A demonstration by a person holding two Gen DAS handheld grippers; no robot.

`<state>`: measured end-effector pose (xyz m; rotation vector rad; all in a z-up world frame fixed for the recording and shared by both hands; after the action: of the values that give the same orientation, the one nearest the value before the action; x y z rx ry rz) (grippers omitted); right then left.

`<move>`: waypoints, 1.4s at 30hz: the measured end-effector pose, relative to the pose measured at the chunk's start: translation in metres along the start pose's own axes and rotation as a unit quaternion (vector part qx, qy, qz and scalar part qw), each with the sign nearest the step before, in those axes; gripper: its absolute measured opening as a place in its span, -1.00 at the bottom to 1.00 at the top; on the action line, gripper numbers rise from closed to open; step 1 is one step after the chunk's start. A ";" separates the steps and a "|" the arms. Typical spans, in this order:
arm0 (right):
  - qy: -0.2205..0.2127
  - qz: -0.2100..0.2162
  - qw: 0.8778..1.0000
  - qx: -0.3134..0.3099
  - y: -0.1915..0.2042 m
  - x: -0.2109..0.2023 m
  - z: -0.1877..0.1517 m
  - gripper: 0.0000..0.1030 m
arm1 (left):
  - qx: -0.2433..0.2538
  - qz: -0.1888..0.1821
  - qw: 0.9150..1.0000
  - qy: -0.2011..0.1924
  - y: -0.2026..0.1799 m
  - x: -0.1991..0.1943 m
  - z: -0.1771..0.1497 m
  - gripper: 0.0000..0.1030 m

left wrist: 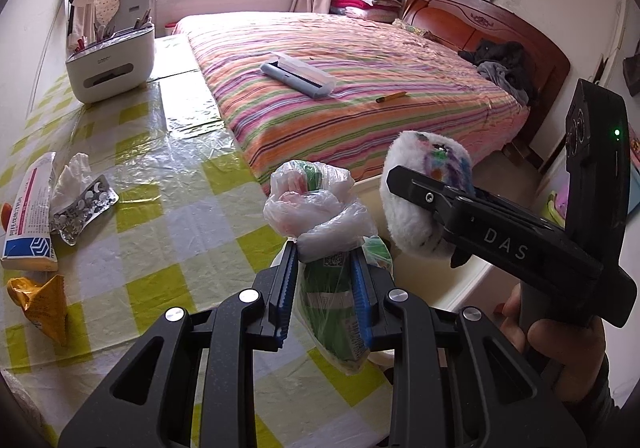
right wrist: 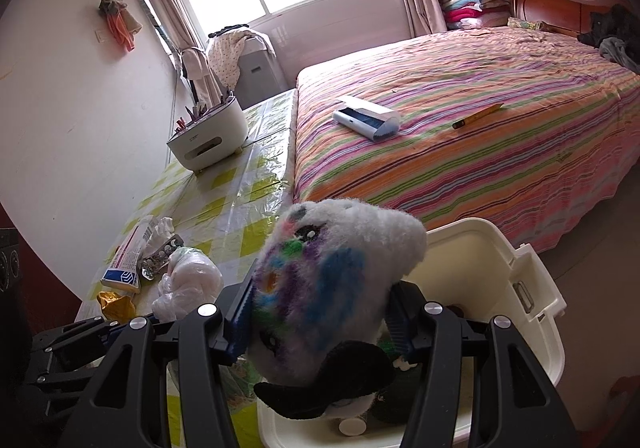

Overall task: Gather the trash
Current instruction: 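Carry the plastic bag and plush toy with both tools over the white basin, then open both tools to drop the bag and plush toy into the basin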

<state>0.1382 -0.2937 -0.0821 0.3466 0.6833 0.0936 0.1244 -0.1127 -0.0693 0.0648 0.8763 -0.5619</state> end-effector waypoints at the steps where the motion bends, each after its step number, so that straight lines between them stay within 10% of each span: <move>1: -0.001 -0.001 1.000 0.001 -0.002 -0.001 0.000 0.03 | 0.002 -0.001 1.000 0.000 -0.002 0.001 0.000 -0.50; 42: -0.013 -0.031 0.999 0.034 -0.043 -0.008 0.009 0.03 | 0.045 -0.013 0.999 0.021 -0.043 0.041 0.006 -0.50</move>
<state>0.1368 -0.3379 -0.0857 0.3918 0.6712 0.0073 0.1284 -0.1691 -0.0889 0.1470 0.8941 -0.6266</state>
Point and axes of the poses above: each gripper's, at about its wrist camera, not at the fingertips, and x roughly the way its jaws point, y to its left, z to its top, the point moved 5 cm from there along x, roughly the way its jaws point, and after that the axes turned 2 degrees about y, right-handed, at the moved point
